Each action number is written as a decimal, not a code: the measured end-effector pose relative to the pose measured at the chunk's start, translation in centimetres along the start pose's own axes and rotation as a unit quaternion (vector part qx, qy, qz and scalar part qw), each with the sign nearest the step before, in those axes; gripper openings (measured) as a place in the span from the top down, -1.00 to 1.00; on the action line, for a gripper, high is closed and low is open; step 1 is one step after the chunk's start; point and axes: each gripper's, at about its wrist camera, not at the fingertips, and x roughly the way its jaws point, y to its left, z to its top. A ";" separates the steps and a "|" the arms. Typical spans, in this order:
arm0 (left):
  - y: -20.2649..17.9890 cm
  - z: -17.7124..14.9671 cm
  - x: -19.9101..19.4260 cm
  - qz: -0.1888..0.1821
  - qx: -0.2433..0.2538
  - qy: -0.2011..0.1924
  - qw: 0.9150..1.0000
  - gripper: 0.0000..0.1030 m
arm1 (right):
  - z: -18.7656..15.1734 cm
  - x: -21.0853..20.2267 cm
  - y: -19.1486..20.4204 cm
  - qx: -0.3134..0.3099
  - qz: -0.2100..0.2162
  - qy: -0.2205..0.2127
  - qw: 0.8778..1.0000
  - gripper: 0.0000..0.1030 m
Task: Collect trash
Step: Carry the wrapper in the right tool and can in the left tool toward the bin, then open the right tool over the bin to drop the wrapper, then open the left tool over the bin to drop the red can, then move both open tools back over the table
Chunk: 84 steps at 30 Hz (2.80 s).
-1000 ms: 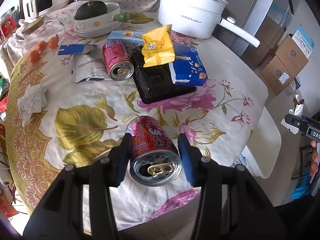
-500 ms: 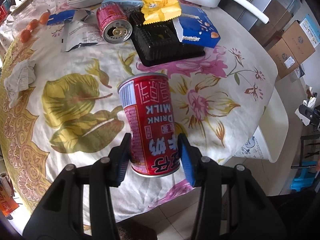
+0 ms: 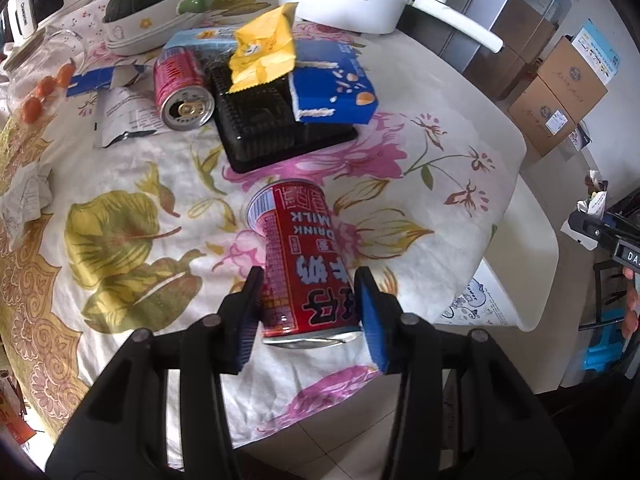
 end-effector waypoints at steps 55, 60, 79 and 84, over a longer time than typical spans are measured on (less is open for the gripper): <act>-23.6 2.5 6.3 -0.104 0.191 -0.033 0.976 -0.24 | -4.3 0.1 -14.2 0.090 -0.072 0.034 0.993 -0.61; -22.5 2.7 5.9 -0.069 0.181 -0.042 0.980 -0.68 | -4.2 0.0 -14.4 0.091 -0.071 0.031 0.993 -0.61; -11.8 2.7 1.9 -0.003 0.087 -0.051 0.995 -0.96 | -1.4 0.4 -8.1 0.049 -0.057 0.019 0.997 -0.61; -8.2 2.4 0.5 0.014 0.056 -0.049 0.997 -0.98 | 0.1 0.6 -4.5 0.032 -0.042 0.012 0.999 -0.61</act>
